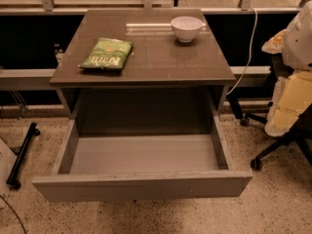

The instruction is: Close top drawer

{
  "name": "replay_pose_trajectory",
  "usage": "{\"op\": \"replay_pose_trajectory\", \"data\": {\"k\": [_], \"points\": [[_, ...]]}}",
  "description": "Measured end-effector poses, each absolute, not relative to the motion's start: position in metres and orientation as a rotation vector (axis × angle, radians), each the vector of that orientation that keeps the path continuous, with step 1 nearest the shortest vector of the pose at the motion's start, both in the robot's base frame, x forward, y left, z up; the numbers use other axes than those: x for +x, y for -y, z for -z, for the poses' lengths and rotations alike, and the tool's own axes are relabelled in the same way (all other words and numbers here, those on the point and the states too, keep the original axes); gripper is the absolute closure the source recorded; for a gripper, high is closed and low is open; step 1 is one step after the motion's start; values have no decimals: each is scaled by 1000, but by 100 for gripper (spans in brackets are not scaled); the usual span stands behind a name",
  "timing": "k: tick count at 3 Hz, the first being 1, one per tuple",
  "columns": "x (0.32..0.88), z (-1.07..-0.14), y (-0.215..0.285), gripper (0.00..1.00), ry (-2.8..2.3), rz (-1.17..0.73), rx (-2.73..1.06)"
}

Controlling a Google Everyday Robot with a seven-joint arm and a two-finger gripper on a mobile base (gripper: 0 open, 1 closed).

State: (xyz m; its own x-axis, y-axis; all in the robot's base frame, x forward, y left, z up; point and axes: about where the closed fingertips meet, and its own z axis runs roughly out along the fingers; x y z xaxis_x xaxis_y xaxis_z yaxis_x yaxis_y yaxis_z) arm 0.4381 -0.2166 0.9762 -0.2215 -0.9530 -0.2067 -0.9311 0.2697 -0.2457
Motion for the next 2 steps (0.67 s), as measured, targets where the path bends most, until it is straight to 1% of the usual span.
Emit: {"op": "replay_pose_trajectory", "data": {"k": [1, 2], "points": [[438, -976, 217, 0, -2232, 99, -1725], [438, -978, 216, 10, -2226, 105, -1721]]}}
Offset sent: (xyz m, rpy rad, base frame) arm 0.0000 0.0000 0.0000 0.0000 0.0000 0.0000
